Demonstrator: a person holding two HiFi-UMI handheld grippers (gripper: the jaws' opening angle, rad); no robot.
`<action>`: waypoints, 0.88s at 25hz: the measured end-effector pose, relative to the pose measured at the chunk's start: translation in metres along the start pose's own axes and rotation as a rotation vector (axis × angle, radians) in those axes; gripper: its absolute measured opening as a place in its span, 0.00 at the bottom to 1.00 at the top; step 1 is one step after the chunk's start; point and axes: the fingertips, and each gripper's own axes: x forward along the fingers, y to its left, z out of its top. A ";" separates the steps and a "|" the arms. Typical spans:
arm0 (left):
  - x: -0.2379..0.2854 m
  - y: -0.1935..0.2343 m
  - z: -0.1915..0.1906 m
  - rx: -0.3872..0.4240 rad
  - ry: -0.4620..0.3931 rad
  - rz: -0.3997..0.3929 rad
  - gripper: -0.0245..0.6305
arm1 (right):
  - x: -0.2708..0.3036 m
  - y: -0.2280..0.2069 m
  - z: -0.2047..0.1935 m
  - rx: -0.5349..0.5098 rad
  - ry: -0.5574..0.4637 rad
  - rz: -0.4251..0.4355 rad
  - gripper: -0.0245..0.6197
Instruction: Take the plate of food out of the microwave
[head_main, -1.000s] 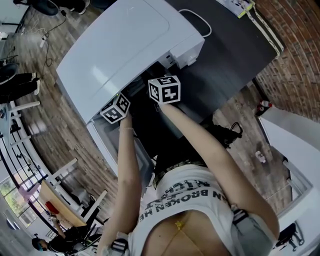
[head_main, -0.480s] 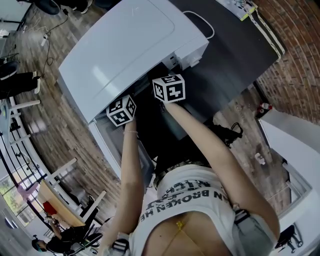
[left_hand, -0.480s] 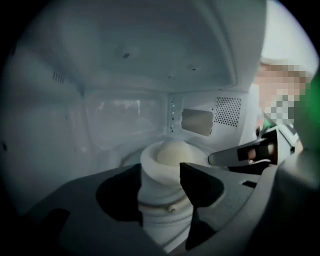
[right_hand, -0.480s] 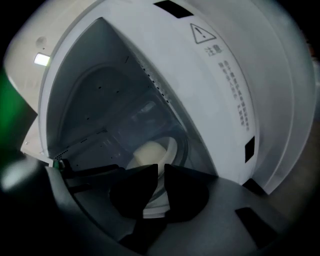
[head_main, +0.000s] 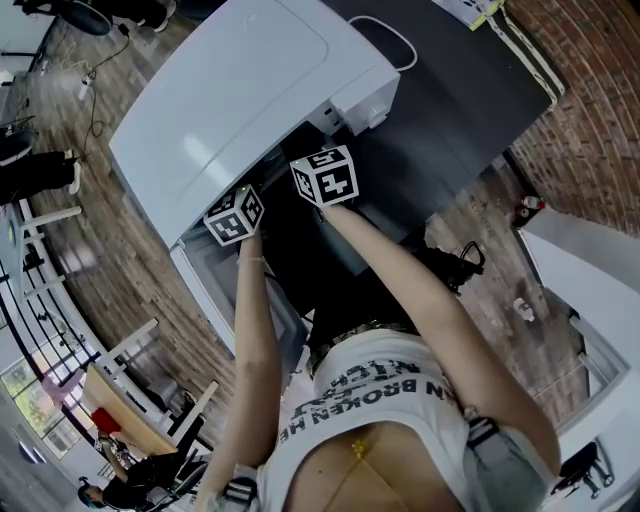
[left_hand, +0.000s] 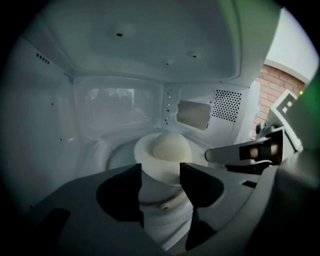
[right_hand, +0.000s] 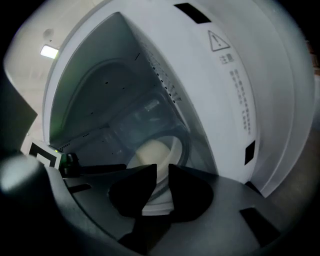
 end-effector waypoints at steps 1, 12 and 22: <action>0.000 -0.002 0.000 0.006 0.001 -0.010 0.39 | 0.000 -0.002 0.000 0.015 -0.002 -0.005 0.12; -0.008 -0.024 -0.010 0.058 0.048 -0.127 0.37 | -0.019 -0.011 -0.004 0.110 -0.012 -0.054 0.20; -0.021 -0.033 -0.017 0.027 0.007 -0.088 0.35 | -0.027 -0.021 -0.010 0.199 -0.014 -0.018 0.22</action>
